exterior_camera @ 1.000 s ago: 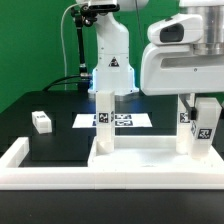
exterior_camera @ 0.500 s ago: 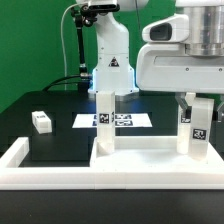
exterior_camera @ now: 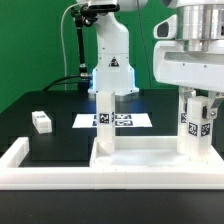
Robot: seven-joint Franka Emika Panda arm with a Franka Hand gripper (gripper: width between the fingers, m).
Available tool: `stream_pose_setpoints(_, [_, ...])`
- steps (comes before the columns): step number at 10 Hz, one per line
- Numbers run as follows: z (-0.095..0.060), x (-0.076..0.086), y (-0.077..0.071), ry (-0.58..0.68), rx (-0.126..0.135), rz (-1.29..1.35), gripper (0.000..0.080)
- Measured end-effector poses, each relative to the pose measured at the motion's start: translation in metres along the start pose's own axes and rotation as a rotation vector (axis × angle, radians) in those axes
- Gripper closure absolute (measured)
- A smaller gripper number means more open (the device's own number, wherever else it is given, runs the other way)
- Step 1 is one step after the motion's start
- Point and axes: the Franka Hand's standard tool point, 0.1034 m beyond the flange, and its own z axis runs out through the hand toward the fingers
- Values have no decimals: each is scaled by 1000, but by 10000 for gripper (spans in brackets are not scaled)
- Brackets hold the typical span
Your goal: Assemble desk
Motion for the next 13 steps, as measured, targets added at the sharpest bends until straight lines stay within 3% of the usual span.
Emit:
stream_pose_setpoints(2, [0, 2, 2, -15, 4, 130, 509])
stream_pose_setpoints(5, [0, 3, 2, -10, 3, 29, 500])
stream_pose_setpoints(7, [1, 1, 0, 21, -12, -327, 186])
stream_pose_setpoints(8, [2, -5, 0, 23, -18, -428, 186])
stream_pose_setpoints(11, [2, -2, 0, 22, -21, -630, 153])
stream_pose_setpoints(13, [-9, 3, 2, 6, 15, -867, 151])
